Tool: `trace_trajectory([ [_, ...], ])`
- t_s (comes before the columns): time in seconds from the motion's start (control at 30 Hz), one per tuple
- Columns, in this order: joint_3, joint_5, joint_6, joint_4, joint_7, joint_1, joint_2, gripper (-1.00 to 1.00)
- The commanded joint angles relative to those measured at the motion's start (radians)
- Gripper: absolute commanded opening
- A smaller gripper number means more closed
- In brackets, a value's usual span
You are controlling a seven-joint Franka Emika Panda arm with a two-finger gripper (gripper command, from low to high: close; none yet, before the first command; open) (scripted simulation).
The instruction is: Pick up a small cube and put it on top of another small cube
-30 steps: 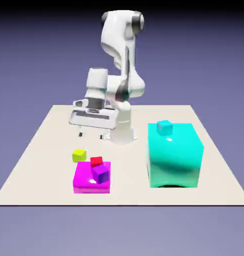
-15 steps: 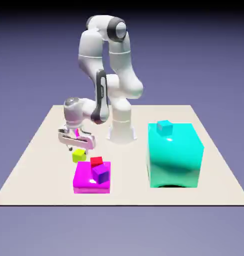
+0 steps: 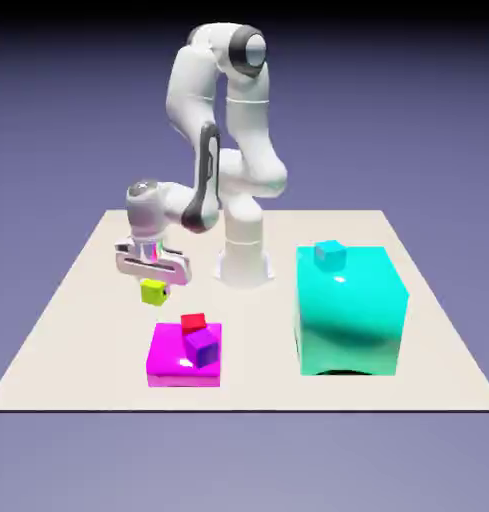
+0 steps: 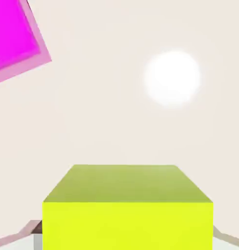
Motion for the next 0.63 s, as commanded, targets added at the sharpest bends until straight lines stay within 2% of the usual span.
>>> trace_trajectory([
  [0.0, 0.008, 0.009, -0.040, 0.031, 0.042, 0.037, -0.009, -1.00],
  [0.3, 0.079, 0.093, -0.381, 0.297, 0.412, 0.355, -0.082, -1.00],
  [0.47, 0.081, 0.113, -0.179, 0.245, 0.397, 0.356, 0.068, -1.00],
  [0.5, 0.081, 0.113, -0.179, 0.245, 0.397, 0.356, 0.068, 1.00],
  [0.6, 0.080, 0.105, -0.266, 0.267, 0.403, 0.356, 0.003, 1.00],
])
